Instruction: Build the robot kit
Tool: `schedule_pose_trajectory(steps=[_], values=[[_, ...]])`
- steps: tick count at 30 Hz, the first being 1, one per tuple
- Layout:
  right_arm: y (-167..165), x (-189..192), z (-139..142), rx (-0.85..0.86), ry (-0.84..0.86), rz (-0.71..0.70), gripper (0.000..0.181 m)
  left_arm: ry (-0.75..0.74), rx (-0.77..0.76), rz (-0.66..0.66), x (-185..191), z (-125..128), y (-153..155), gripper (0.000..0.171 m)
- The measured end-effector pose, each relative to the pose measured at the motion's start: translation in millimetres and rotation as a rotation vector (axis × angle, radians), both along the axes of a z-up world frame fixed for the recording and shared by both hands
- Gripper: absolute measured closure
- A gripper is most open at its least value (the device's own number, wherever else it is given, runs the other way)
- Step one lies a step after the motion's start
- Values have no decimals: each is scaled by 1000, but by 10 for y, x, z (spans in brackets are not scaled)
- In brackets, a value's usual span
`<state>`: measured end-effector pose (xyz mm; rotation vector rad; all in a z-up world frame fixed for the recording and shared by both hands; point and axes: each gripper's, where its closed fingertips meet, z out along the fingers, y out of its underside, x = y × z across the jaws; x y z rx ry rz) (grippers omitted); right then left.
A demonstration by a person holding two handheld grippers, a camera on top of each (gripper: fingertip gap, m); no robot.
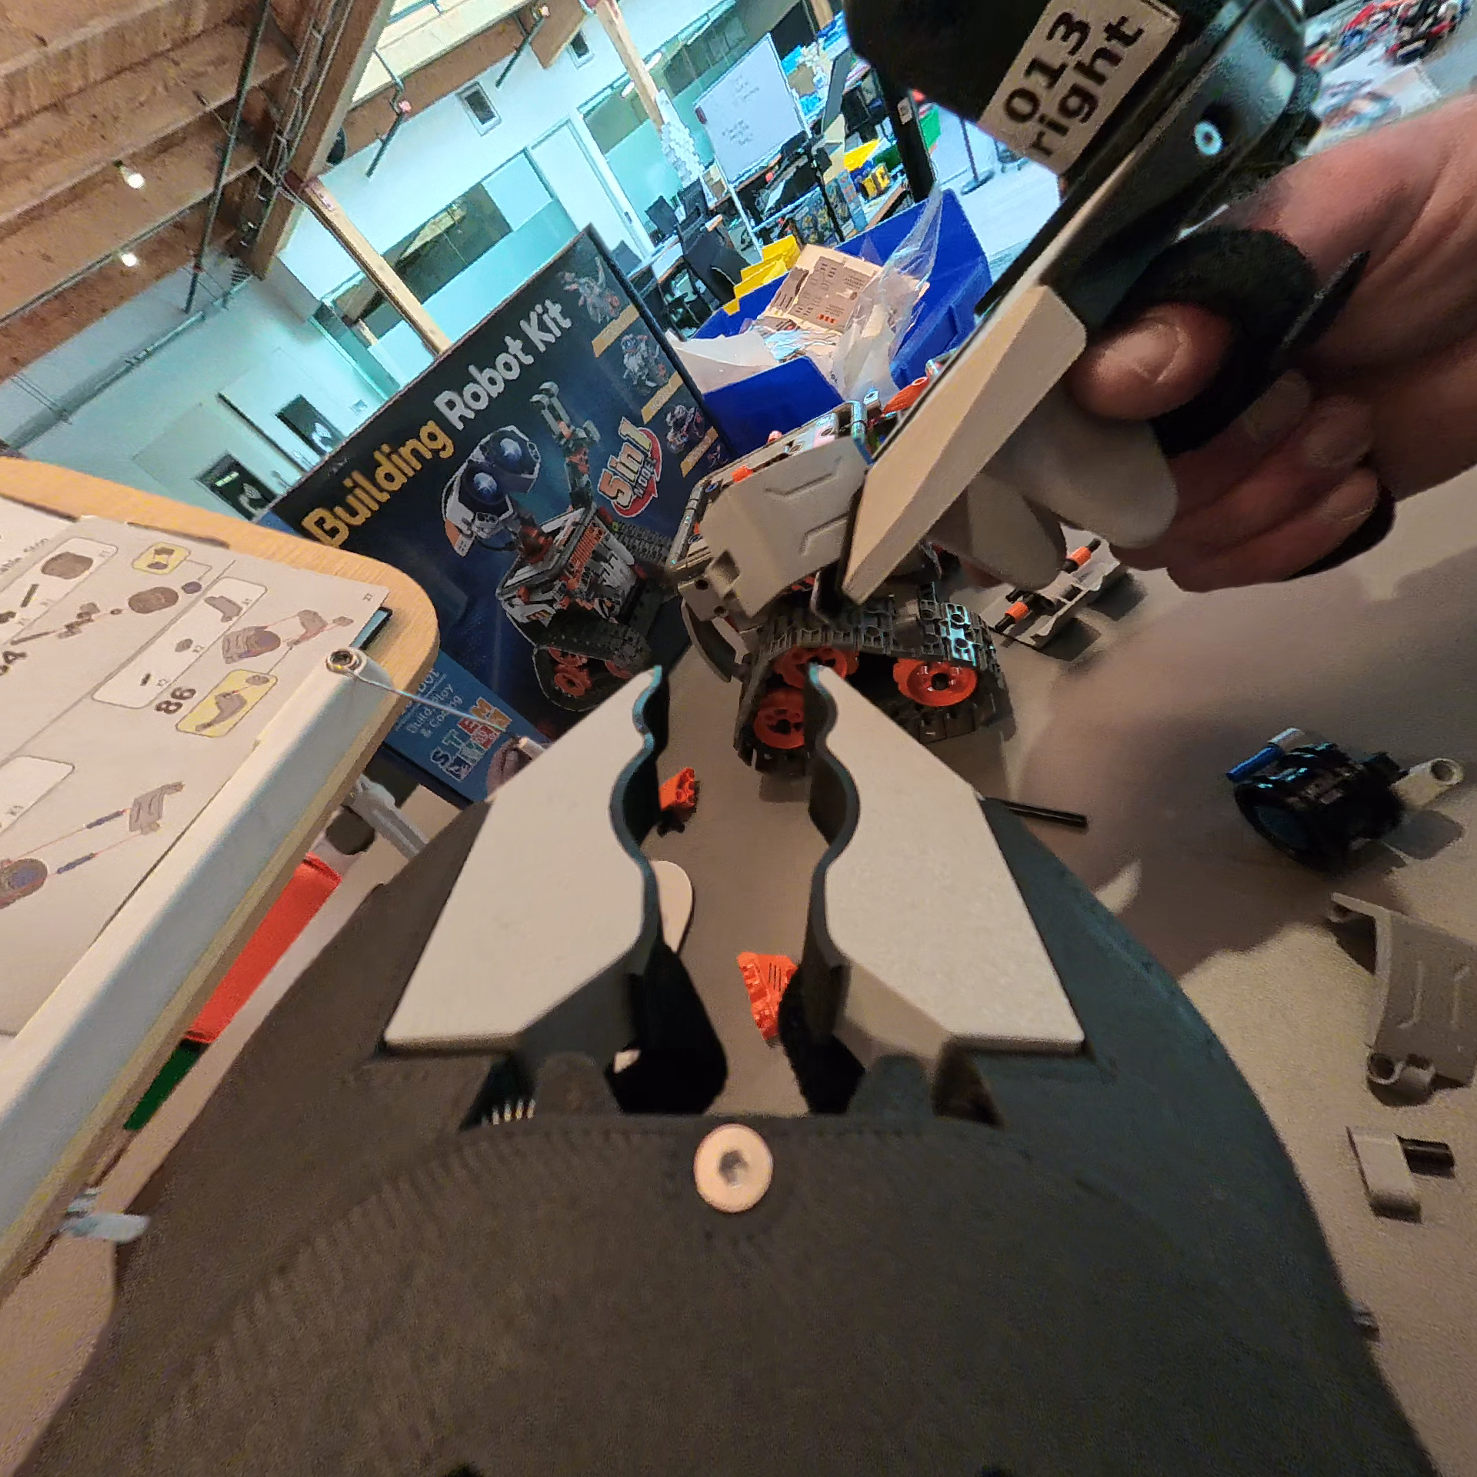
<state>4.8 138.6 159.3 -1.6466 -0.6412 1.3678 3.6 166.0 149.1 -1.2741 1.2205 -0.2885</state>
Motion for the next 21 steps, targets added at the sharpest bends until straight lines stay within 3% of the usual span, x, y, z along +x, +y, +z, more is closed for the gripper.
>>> schedule_pose_trajectory(steps=[4,12,16,21], values=[[-43,-38,-11,-29,21,30,173,58,83,19,73,-12,-31,141],[-100,-54,22,-88,85,80,174,113,226,79,80,58,-46,171],[-89,-34,16,-138,120,97,173,129,314,135,61,139,-38,151],[-128,-43,18,-187,151,140,173,185,414,150,103,160,-104,165]])
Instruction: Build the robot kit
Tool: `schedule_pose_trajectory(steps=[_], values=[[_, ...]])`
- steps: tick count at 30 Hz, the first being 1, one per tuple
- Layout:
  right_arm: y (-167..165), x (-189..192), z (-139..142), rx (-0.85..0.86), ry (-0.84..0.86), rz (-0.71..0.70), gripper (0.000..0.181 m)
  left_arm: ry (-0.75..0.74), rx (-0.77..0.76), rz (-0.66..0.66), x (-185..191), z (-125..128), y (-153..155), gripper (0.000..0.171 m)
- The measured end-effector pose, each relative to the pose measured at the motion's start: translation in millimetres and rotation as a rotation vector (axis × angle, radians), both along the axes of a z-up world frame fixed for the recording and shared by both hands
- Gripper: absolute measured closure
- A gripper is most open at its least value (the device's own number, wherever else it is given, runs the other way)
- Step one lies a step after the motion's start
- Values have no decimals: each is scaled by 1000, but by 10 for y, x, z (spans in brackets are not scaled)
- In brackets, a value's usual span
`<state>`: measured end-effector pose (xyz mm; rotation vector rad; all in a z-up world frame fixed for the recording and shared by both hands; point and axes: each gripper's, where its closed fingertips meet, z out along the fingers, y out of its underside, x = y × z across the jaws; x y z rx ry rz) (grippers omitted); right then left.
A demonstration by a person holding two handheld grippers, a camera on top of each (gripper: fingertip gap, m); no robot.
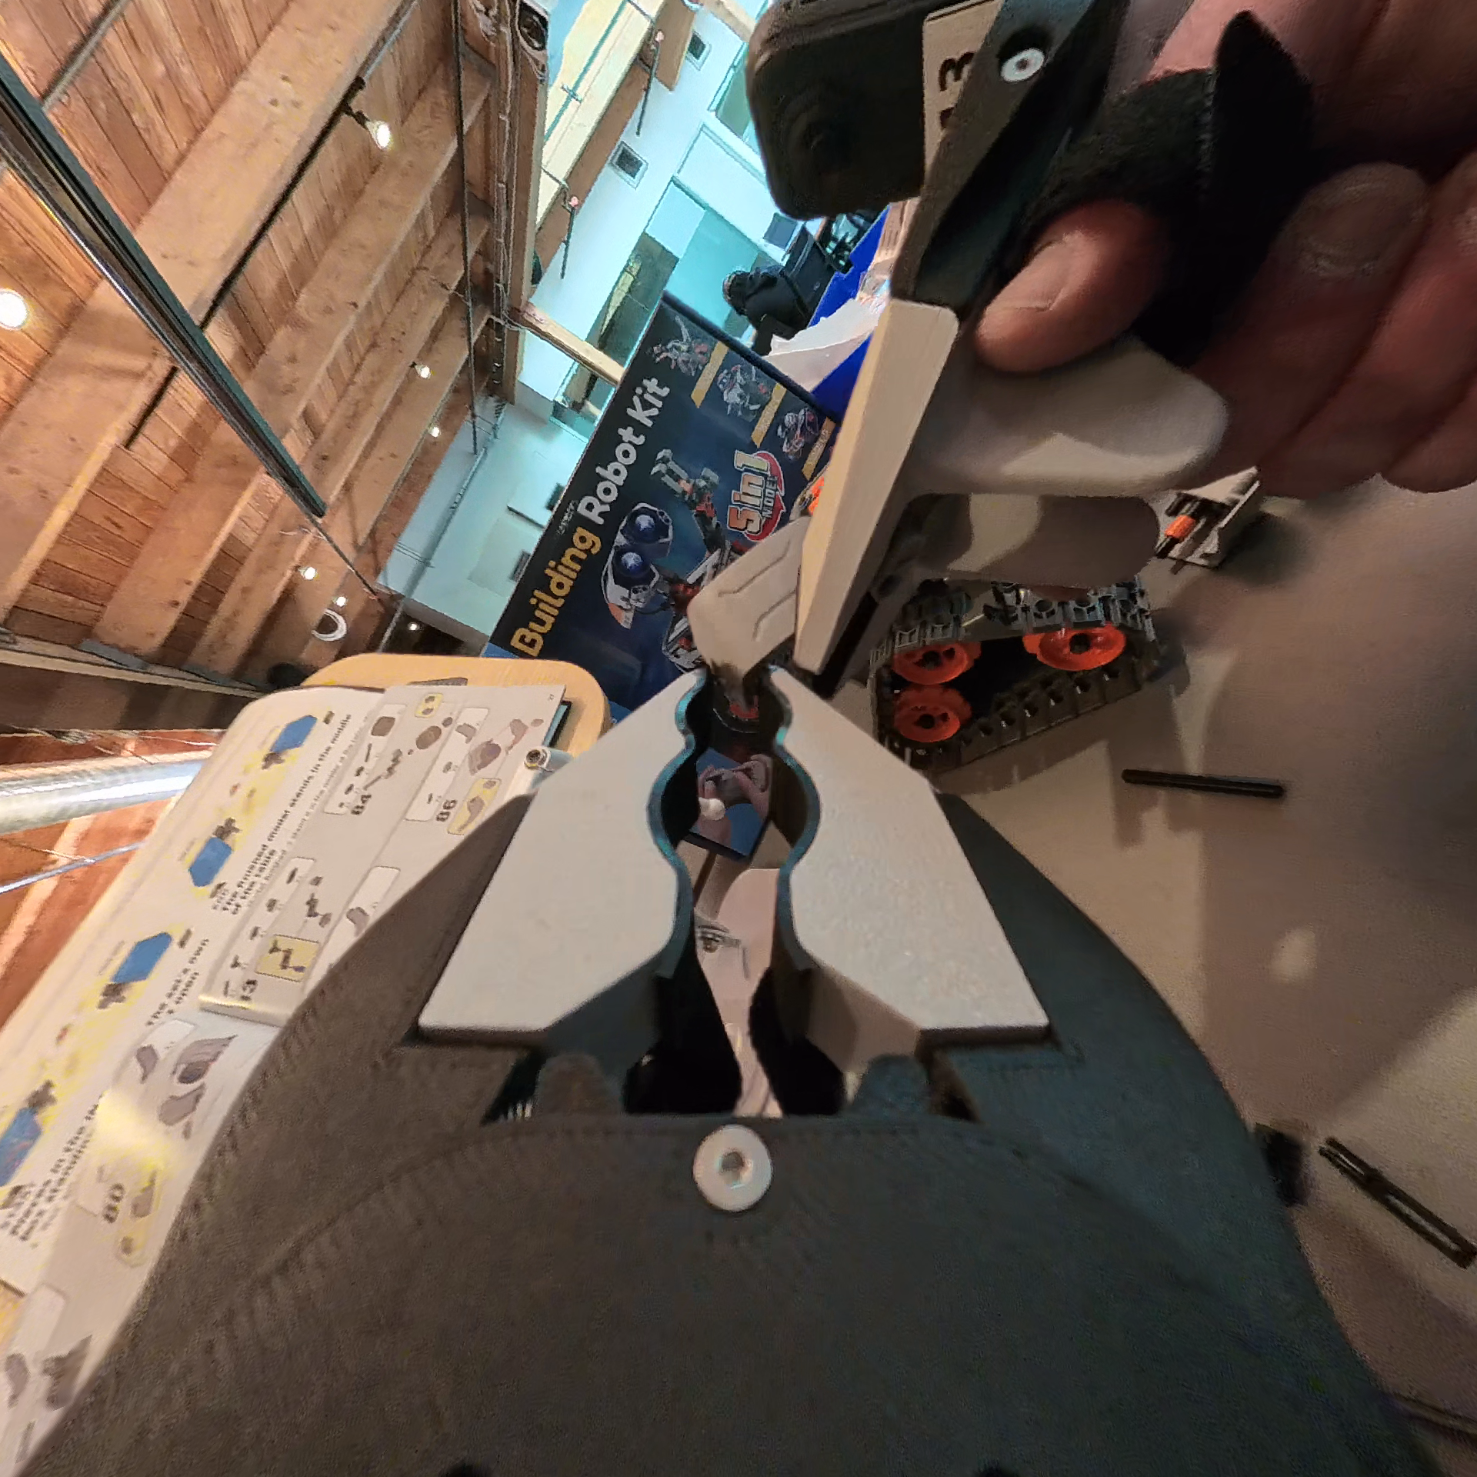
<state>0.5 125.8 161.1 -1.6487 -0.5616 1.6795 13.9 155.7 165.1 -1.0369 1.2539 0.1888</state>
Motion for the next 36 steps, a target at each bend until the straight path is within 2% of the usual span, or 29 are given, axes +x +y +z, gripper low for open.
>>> schedule_pose_trajectory(steps=[4,8,10,16,21,26,31,36], values=[[-20,3,-1,-37,20,25,174,50,66,34,9,-6,-6,165],[-22,-7,-2,-28,19,19,171,29,21,41,0,-10,11,167],[-22,-23,-4,5,-7,4,164,14,-14,45,-18,-24,35,167],[44,0,-2,168,-123,-98,158,-120,-227,21,-112,-54,145,167],[143,84,13,424,-314,-232,154,-263,-471,-19,-217,-115,270,167],[171,73,-13,649,-492,-324,153,-342,-616,-55,-243,-163,305,167],[194,51,-50,698,-547,-347,153,-409,-741,-88,-255,-199,320,167],[224,51,-51,739,-586,-377,153,-446,-800,-109,-268,-200,322,167]])
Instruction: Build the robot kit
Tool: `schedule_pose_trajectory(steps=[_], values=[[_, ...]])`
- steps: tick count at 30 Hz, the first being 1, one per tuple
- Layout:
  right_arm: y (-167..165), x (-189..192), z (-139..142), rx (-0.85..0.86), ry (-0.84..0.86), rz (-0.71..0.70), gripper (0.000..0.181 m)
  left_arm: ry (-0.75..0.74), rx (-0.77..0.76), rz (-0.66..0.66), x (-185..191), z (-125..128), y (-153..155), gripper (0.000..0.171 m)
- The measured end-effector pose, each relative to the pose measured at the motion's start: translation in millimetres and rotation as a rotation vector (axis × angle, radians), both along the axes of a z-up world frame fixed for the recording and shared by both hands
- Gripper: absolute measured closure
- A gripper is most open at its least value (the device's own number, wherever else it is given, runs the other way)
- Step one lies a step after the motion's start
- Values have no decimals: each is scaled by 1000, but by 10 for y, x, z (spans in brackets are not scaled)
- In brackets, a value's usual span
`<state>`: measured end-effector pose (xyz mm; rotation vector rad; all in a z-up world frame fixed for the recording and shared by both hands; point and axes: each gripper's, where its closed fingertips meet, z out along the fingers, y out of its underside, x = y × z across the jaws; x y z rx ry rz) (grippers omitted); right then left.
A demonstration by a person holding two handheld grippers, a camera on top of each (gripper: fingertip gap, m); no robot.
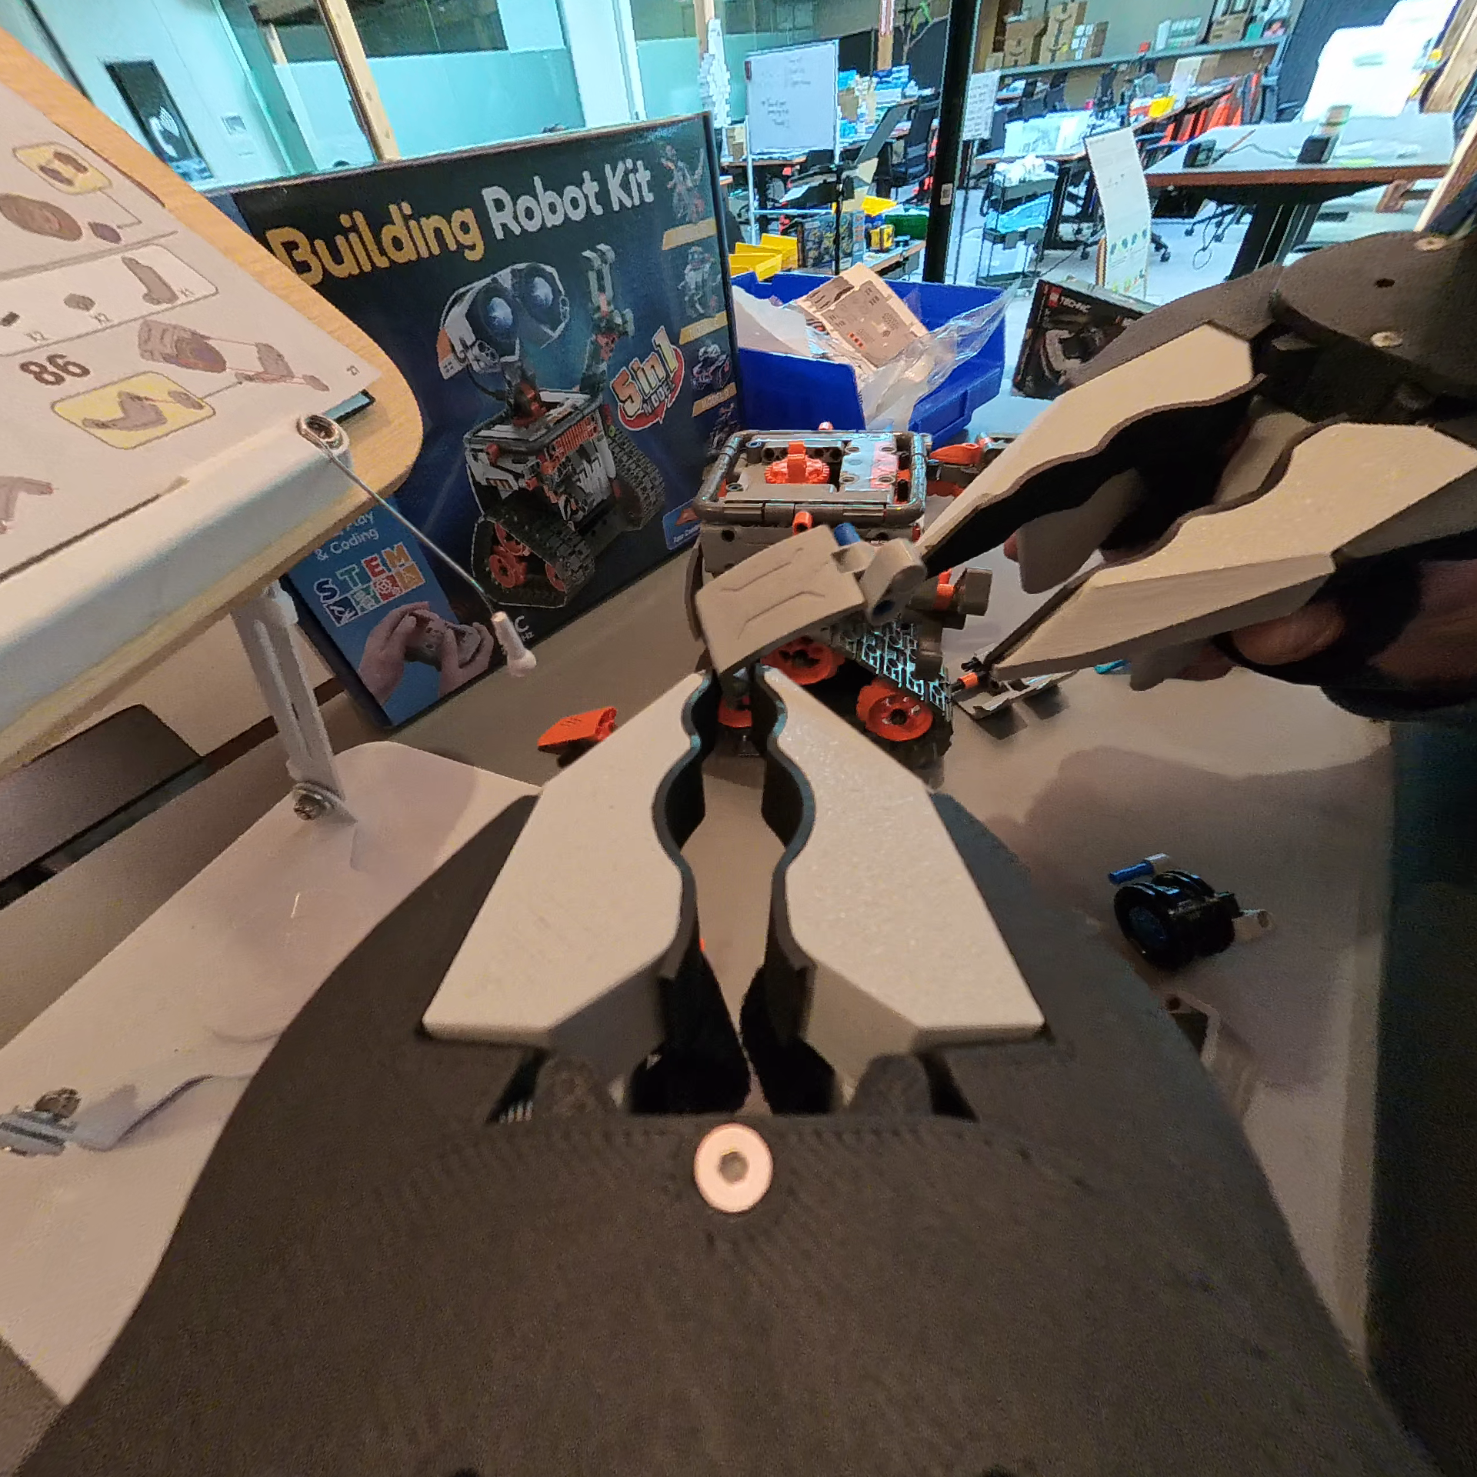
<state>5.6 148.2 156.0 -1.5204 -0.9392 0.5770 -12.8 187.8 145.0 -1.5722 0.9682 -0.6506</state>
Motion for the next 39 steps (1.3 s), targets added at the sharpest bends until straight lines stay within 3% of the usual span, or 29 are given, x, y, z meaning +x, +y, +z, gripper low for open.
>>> schedule_pose_trajectory(steps=[10,19,24,39], values=[[55,7,49,161,-122,-78,153,-3,-42,-55,71,-55,-60,167],[30,-44,59,137,-107,-60,141,65,32,-27,95,-63,-70,167],[53,-47,70,142,-113,-83,157,83,49,-22,114,-73,-80,167],[47,-35,73,155,-141,-81,159,65,33,-34,137,-80,-96,167]])
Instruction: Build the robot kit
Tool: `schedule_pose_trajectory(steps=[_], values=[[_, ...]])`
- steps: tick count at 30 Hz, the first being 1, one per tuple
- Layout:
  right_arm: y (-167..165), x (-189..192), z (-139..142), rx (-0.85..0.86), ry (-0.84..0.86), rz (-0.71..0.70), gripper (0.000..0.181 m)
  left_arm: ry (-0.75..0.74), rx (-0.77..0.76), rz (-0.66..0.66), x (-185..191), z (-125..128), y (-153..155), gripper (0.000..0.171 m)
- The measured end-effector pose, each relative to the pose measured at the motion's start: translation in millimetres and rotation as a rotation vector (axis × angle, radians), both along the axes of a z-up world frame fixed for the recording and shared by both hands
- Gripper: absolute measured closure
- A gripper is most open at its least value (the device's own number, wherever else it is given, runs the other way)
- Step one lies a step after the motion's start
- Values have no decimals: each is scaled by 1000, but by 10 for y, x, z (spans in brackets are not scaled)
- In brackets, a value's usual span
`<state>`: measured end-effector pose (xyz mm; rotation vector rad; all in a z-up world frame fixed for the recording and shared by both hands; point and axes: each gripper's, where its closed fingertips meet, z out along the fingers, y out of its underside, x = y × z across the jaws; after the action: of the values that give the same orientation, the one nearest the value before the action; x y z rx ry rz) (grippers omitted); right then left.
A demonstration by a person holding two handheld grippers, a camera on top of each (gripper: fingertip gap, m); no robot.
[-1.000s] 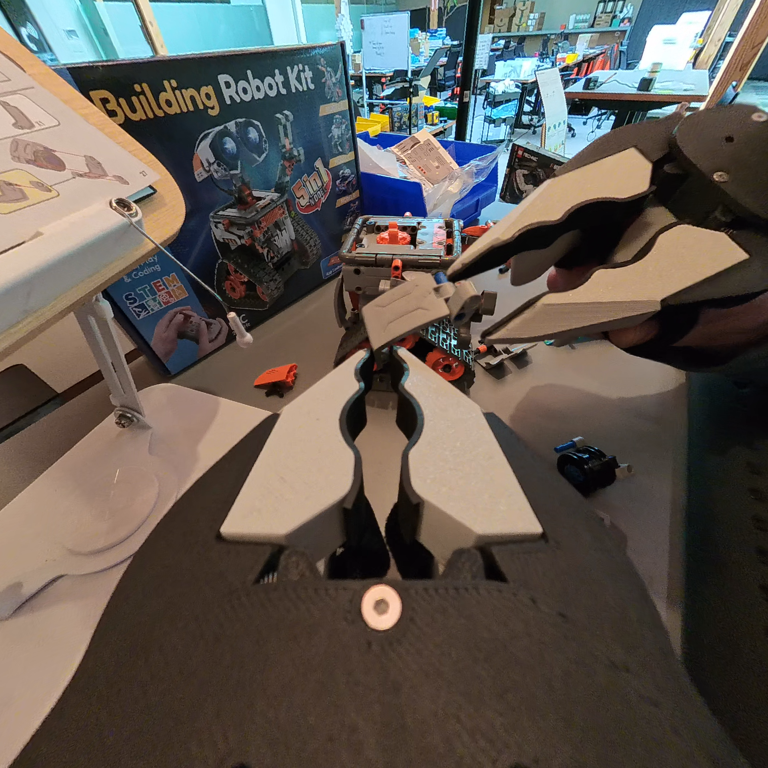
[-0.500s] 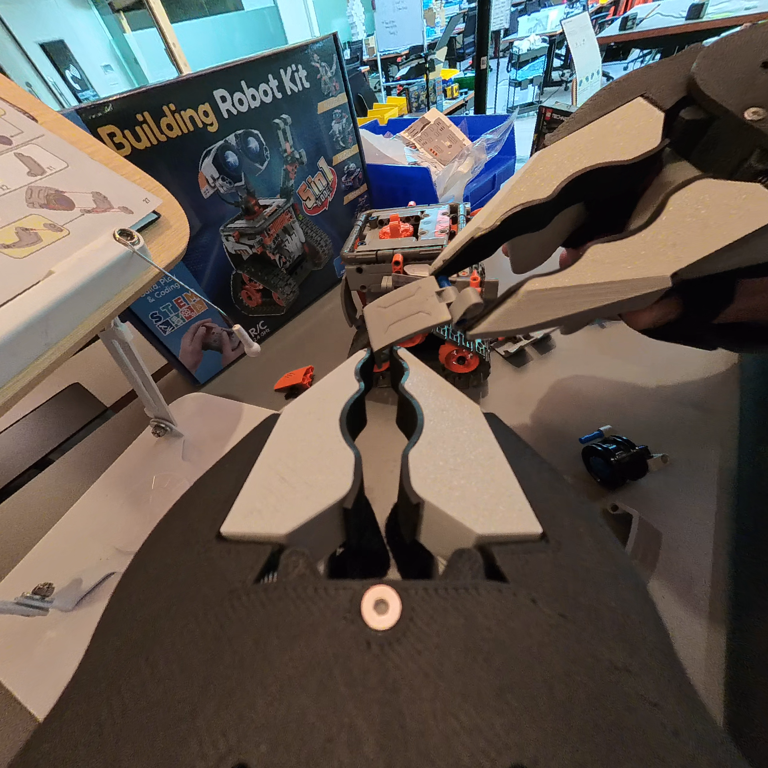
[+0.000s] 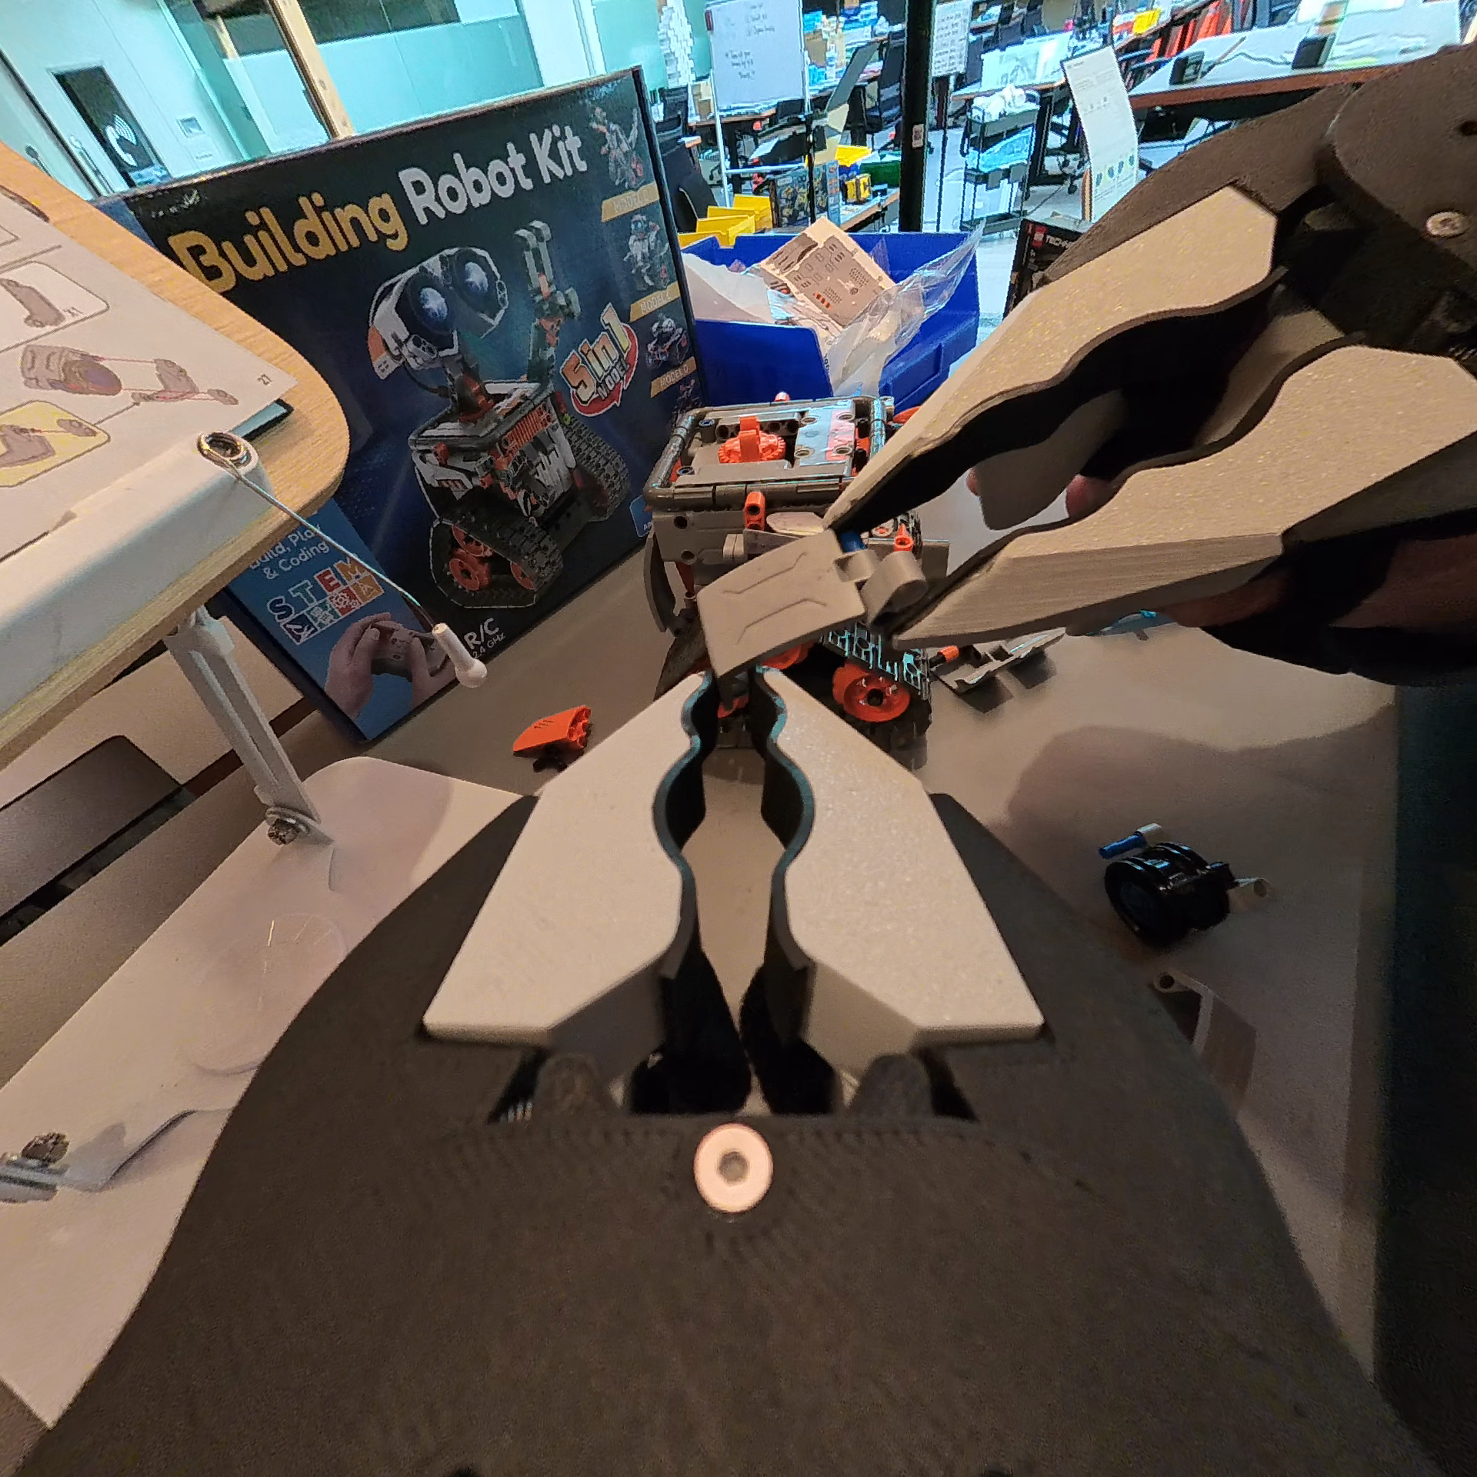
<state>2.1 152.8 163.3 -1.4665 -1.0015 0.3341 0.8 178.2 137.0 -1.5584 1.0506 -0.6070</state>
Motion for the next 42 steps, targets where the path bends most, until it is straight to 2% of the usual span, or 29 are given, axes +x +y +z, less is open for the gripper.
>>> schedule_pose_trajectory(steps=[18,30,36,42], values=[[0,-21,-18,43,-27,6,157,-5,-6,17,-67,0,47,167],[24,29,-9,16,12,-2,158,-9,15,41,-120,25,86,167],[46,61,-6,10,22,-10,157,-88,-64,3,-103,48,64,167],[73,88,-7,6,28,-18,157,-234,-220,-85,-68,94,12,167]])
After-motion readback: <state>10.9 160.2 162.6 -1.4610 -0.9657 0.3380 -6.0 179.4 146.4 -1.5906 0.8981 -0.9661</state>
